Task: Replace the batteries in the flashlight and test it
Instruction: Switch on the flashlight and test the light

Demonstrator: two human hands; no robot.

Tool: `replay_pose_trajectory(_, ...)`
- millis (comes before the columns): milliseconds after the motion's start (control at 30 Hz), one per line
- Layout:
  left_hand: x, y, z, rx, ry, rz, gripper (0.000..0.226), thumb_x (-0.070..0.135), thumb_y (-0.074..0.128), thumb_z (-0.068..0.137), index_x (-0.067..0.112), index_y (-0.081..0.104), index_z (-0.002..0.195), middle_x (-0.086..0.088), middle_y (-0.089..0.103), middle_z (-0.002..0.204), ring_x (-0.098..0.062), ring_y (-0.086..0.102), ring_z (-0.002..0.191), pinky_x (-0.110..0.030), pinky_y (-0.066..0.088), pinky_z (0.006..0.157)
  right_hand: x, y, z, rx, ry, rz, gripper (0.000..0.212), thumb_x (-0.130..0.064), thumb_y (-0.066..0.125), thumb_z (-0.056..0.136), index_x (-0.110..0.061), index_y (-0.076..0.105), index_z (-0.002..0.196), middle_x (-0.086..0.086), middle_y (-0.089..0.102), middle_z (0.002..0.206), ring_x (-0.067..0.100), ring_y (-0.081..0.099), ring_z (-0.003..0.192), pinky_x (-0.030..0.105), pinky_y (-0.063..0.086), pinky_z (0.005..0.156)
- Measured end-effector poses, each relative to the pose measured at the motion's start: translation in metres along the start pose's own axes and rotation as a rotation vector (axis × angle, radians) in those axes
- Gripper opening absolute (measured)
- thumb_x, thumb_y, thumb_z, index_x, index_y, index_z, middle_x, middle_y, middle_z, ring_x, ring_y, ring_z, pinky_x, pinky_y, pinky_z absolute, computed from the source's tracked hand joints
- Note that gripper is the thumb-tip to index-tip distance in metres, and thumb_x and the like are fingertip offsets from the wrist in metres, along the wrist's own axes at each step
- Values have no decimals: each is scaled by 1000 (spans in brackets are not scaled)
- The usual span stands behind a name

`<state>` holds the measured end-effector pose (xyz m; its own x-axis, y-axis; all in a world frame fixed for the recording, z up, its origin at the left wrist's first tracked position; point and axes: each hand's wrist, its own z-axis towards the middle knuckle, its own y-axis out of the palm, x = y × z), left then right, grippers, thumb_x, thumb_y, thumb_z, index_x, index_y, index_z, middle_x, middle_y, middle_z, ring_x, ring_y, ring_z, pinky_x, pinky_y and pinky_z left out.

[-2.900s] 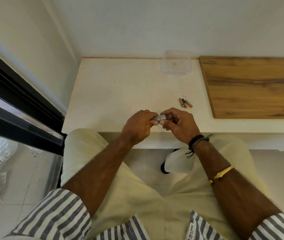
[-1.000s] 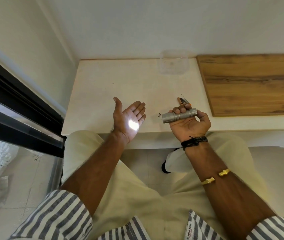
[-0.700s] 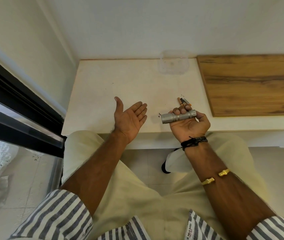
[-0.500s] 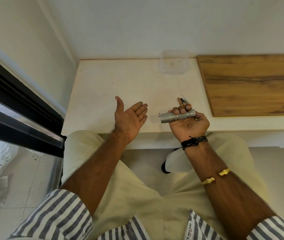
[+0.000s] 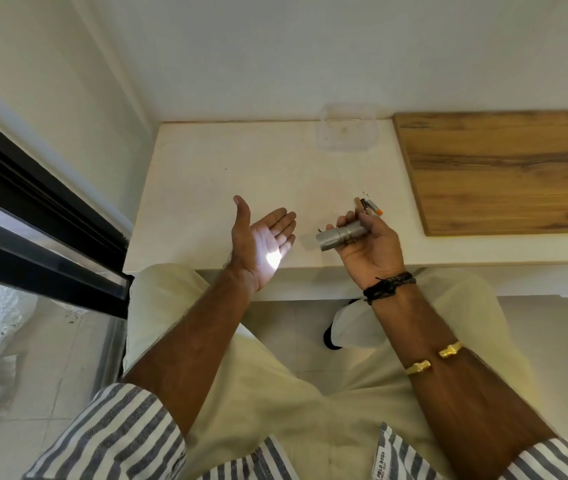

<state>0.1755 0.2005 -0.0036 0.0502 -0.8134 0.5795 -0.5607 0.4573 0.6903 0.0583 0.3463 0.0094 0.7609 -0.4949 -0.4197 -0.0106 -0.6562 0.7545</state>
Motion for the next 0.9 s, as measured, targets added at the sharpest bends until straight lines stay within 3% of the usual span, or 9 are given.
replay_pose_trajectory(67,2,0,1,39,27,-9,101,81,20,87,5,28,153,-14,31,159,-29,26,148,-45,14,123,1,0,0,21,-94,-216,9,-5,60,99,-10,66,103,5,67,96,23,67,89,48,54,101)
replay_pose_trajectory(200,4,-3,2,104,78,26,102,82,20,86,4,34,150,-15,40,154,-29,37,144,-45,21,122,2,1,0,48,-490,-832,17,-13,76,89,-16,73,105,14,70,101,35,66,102,47,53,100)
replay_pose_trajectory(267,5,-5,2,118,95,33,102,83,21,86,4,36,148,-15,43,152,-29,39,142,-45,23,122,2,2,-2,73,-663,-1004,24,-20,82,82,-24,75,105,12,72,104,35,66,101,50,54,95)
replay_pose_trajectory(333,5,-6,3,129,106,42,102,83,21,86,3,38,148,-15,45,151,-29,42,141,-45,25,121,2,3,-5,51,-783,-1003,30,-18,85,79,-24,75,107,8,73,108,31,67,97,52,56,90)
replay_pose_trajectory(433,5,-6,3,136,115,48,101,82,21,87,3,39,147,-15,45,151,-30,42,140,-45,26,120,3,2,-7,-4,-907,-989,38,-15,85,79,-12,74,115,8,73,115,25,69,108,41,58,92)
replay_pose_trajectory(500,4,-5,2,135,116,55,99,81,19,87,5,38,147,-14,44,152,-31,41,141,-46,26,120,3,1,-7,-13,-930,-975,43,-13,85,80,-6,72,120,9,73,120,21,67,117,30,55,97)
replay_pose_trajectory(567,4,-5,1,141,122,63,98,80,19,88,5,38,148,-14,43,152,-31,41,141,-46,26,120,3,2,-6,-30,-902,-936,42,-10,83,82,-3,71,121,11,73,121,23,68,116,30,55,98)
replay_pose_trajectory(733,8,-5,0,160,140,30,98,80,21,89,4,40,147,-15,44,152,-28,41,141,-42,26,121,5,4,-7,45,-764,-892,20,-13,77,88,-9,72,107,11,75,104,21,72,89,40,60,68)
replay_pose_trajectory(900,8,-4,-1,180,148,55,98,80,20,88,4,39,147,-15,44,152,-30,41,141,-44,26,120,5,4,-7,142,-864,-920,20,-9,78,86,-13,73,105,4,74,105,16,71,98,30,58,83)
